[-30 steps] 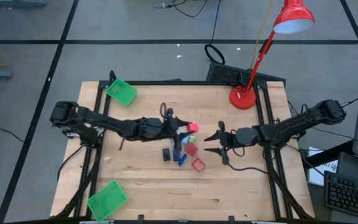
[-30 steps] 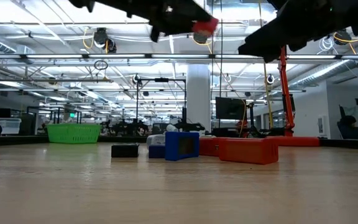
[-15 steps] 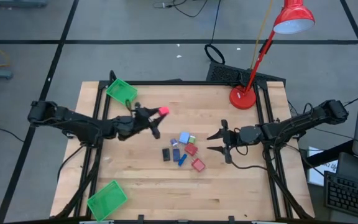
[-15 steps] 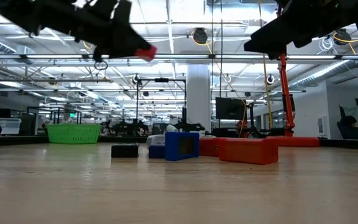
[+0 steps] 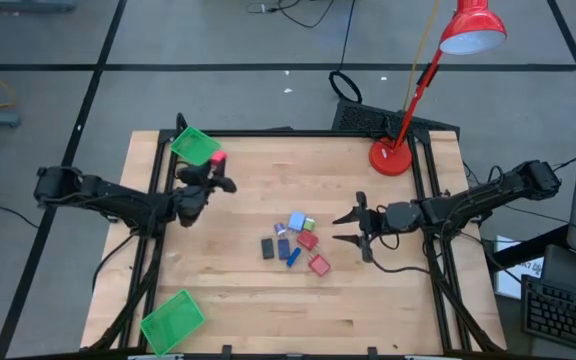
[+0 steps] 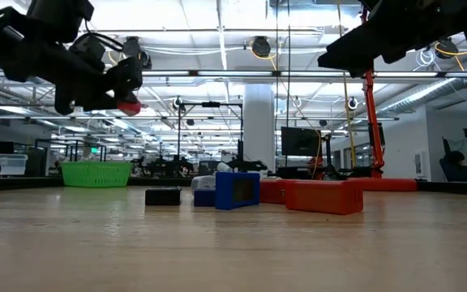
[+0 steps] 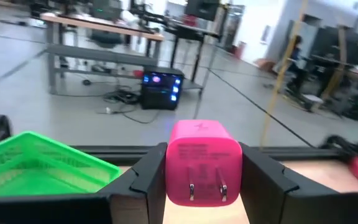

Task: Pick & Place Office items
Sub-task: Put the pink charger adapter into the top green basket, then put the bottom red charger adapter into the top green basket

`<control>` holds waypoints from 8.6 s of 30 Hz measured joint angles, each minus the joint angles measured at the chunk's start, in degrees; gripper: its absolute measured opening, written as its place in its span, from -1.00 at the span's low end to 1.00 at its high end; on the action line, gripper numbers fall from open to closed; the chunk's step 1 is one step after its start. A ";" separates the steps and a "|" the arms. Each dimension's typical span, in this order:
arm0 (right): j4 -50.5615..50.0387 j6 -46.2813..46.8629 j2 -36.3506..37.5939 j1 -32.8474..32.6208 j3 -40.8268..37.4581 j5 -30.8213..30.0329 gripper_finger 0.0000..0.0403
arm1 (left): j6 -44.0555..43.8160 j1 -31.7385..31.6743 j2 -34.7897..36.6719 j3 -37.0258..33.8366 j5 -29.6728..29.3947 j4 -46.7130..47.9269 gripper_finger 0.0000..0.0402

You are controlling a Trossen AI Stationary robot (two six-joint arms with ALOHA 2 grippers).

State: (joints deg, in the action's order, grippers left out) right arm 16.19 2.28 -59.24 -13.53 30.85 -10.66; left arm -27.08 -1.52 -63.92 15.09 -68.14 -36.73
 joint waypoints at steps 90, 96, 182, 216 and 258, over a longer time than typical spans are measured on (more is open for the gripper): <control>8.52 -0.85 0.00 0.43 -6.14 1.28 -0.18 | -4.49 -17.97 5.79 0.07 41.81 4.62 0.45; 10.89 -2.91 -1.41 0.43 -8.93 2.91 -0.20 | -1.65 -16.88 5.77 0.07 51.88 -0.61 0.42; -26.81 11.49 -28.69 3.10 14.07 -0.45 0.11 | 0.04 -14.82 5.77 0.02 53.07 -3.35 0.35; -13.99 -1.98 -25.10 5.85 6.52 1.83 0.49 | -0.07 -14.80 5.77 0.02 53.15 -3.28 0.35; 12.00 -3.92 -26.58 9.68 -7.63 9.53 0.03 | 0.36 -14.80 5.77 0.02 53.09 -3.31 0.35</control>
State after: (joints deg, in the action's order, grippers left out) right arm 28.18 -1.64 -85.82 -3.86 23.22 -1.13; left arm -26.72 -16.32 -58.15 15.11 -15.05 -40.03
